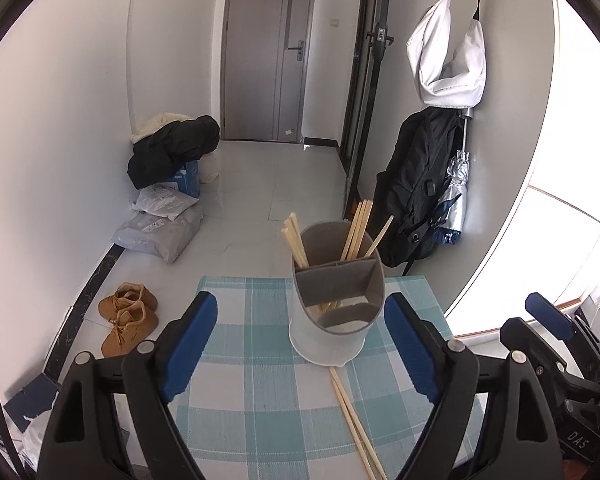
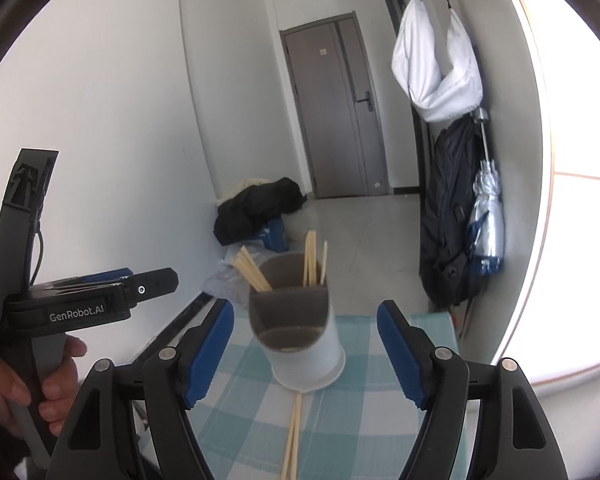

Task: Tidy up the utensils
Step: 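Lower the right gripper to the last chopsticks on the cloth and grasp them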

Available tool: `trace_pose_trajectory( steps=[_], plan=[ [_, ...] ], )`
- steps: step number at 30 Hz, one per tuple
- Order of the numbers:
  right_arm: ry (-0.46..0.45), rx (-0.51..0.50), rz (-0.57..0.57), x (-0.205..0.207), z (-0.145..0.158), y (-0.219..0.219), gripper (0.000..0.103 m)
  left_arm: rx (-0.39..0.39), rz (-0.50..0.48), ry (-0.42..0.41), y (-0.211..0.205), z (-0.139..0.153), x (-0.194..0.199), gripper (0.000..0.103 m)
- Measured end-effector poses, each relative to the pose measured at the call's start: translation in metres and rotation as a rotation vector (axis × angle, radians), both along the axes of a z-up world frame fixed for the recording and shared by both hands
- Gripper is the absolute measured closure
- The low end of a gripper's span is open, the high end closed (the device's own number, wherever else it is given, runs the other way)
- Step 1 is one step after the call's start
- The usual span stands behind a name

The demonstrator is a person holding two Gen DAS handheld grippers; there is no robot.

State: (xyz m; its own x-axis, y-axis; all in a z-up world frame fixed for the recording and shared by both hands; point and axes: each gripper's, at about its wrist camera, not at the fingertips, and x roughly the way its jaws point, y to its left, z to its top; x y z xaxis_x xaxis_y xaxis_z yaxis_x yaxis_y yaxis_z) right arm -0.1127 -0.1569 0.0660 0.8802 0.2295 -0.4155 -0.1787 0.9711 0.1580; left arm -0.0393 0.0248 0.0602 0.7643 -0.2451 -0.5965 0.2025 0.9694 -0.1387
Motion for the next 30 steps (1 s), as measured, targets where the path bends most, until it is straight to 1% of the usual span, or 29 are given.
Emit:
trace_pose_trajectory(
  steps=[3, 8, 12, 14, 16, 19, 20, 21, 24, 29, 30],
  plan=[
    [0.028, -0.014, 0.008, -0.001, -0.012, 0.002, 0.029, -0.006, -0.001, 0.01, -0.001, -0.012, -0.002, 0.02],
    [0.073, -0.024, 0.003, 0.001, -0.033, 0.001, 0.029, -0.032, 0.014, -0.012, 0.004, -0.029, -0.005, 0.02],
    [0.127, -0.03, -0.001, 0.008, -0.051, 0.0, 0.029, -0.05, 0.045, 0.016, 0.004, -0.05, -0.001, 0.02],
    [0.172, -0.042, 0.0, 0.013, -0.061, 0.002, 0.029, -0.062, 0.062, 0.036, 0.006, -0.059, 0.003, 0.02],
    [0.203, -0.055, 0.004, 0.017, -0.069, 0.004, 0.029, -0.059, 0.076, 0.054, 0.007, -0.067, 0.007, 0.02],
    [0.252, -0.079, 0.007, 0.024, -0.082, 0.006, 0.029, -0.017, 0.133, 0.015, 0.015, -0.079, 0.007, 0.02],
    [0.276, -0.087, 0.009, 0.027, -0.088, 0.007, 0.029, -0.002, 0.146, 0.026, 0.018, -0.084, 0.01, 0.02],
    [0.293, -0.092, 0.01, 0.029, -0.092, 0.007, 0.029, -0.006, 0.155, 0.051, 0.022, -0.089, 0.014, 0.02],
    [0.35, -0.109, 0.024, 0.037, -0.108, 0.01, 0.029, -0.062, 0.179, 0.137, 0.037, -0.1, 0.024, 0.02],
    [0.437, -0.15, 0.056, 0.055, -0.133, 0.021, 0.029, -0.058, 0.194, 0.187, 0.044, -0.11, 0.034, 0.02],
    [0.452, -0.157, 0.063, 0.059, -0.138, 0.023, 0.032, -0.062, 0.193, 0.195, 0.045, -0.11, 0.035, 0.02]
  ],
)
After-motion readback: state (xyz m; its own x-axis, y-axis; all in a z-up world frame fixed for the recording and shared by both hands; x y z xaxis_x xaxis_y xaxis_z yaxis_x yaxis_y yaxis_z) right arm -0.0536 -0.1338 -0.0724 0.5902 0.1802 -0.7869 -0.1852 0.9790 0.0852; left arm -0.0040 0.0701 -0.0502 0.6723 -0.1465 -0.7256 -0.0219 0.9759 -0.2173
